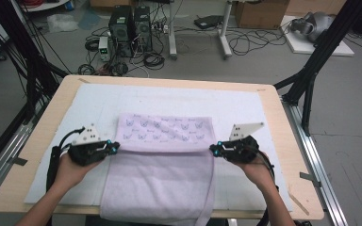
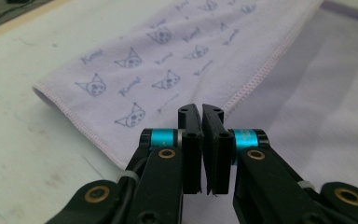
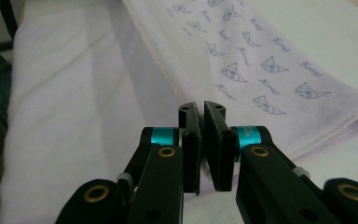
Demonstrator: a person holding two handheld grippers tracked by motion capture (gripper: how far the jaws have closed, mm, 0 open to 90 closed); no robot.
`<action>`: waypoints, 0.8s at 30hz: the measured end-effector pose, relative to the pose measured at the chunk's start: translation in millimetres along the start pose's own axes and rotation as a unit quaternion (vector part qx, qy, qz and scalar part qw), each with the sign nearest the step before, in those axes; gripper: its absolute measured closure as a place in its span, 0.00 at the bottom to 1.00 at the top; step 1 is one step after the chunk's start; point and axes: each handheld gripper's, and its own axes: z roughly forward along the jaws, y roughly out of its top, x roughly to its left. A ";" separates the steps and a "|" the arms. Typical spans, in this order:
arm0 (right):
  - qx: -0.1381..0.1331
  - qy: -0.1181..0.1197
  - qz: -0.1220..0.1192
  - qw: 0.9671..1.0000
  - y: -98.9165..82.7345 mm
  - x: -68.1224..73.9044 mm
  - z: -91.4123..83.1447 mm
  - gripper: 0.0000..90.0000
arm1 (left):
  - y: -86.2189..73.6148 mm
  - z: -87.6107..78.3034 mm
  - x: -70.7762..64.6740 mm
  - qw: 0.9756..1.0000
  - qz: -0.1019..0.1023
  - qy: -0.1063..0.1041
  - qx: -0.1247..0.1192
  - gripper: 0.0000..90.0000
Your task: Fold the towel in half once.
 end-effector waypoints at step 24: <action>0.004 -0.027 0.047 0.999 -19.9 -13.6 11.4 0.63 | -8.7 13.5 12.9 1.000 -0.026 0.001 0.014 0.68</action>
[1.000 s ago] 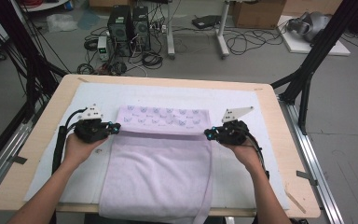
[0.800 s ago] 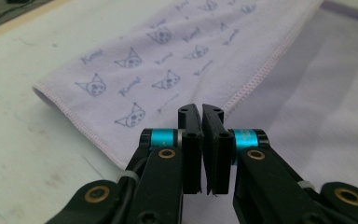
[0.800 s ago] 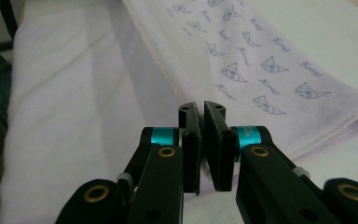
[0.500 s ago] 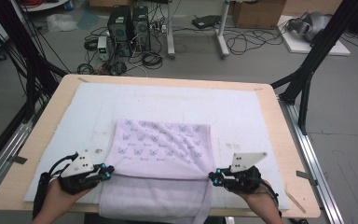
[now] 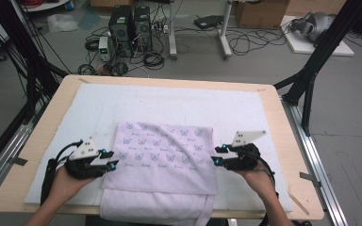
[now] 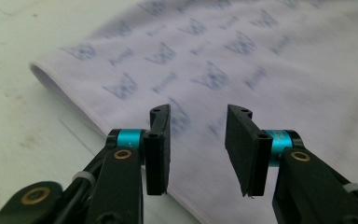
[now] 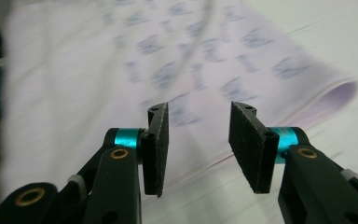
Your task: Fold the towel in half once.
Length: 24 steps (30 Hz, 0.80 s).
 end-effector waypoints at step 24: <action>0.045 -0.001 0.051 0.998 15.4 -104.9 73.7 0.44 | 16.9 86.2 112.9 0.995 -0.097 0.007 0.018 0.50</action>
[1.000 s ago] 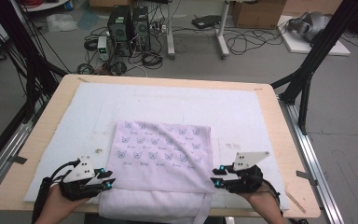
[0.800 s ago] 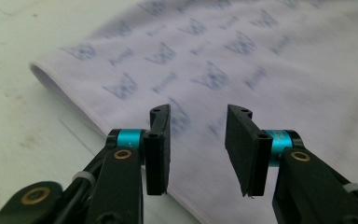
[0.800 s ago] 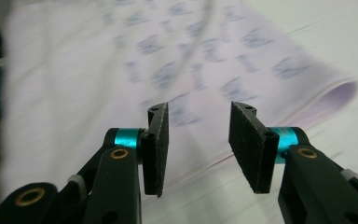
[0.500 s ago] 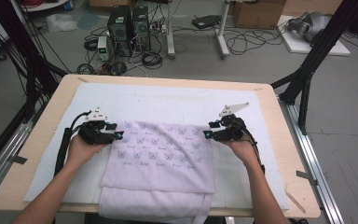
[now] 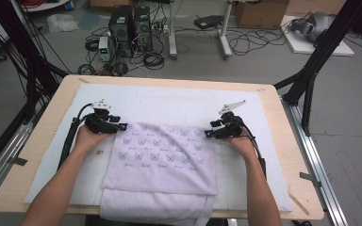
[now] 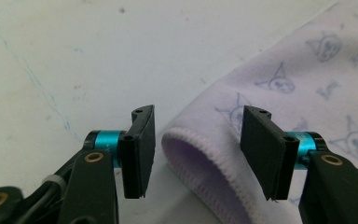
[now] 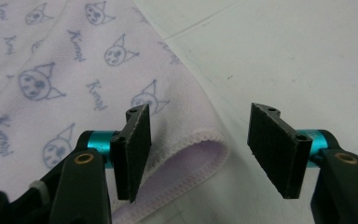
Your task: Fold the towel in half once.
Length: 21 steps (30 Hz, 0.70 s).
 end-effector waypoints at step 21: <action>-0.051 -0.066 -0.057 0.995 91.4 -1.4 -59.2 0.96 | 94.3 -51.2 -4.2 0.989 0.064 0.110 -0.077 0.96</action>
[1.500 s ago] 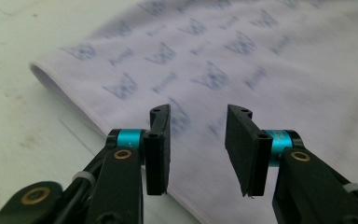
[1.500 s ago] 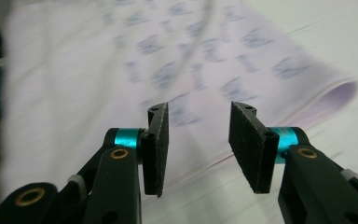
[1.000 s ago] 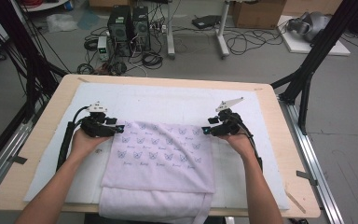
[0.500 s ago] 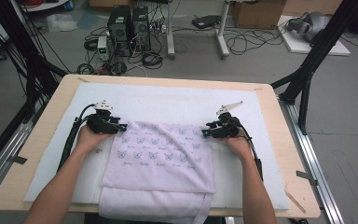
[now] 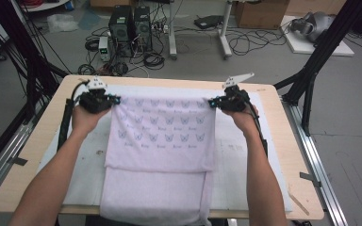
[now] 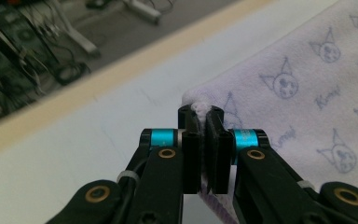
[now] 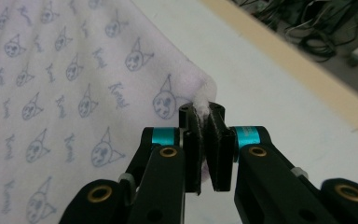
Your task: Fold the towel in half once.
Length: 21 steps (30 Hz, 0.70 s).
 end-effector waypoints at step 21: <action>0.020 0.031 0.024 0.999 -39.7 46.7 -0.8 0.54 | -63.3 -16.4 -15.4 0.999 -0.013 -0.021 0.026 0.58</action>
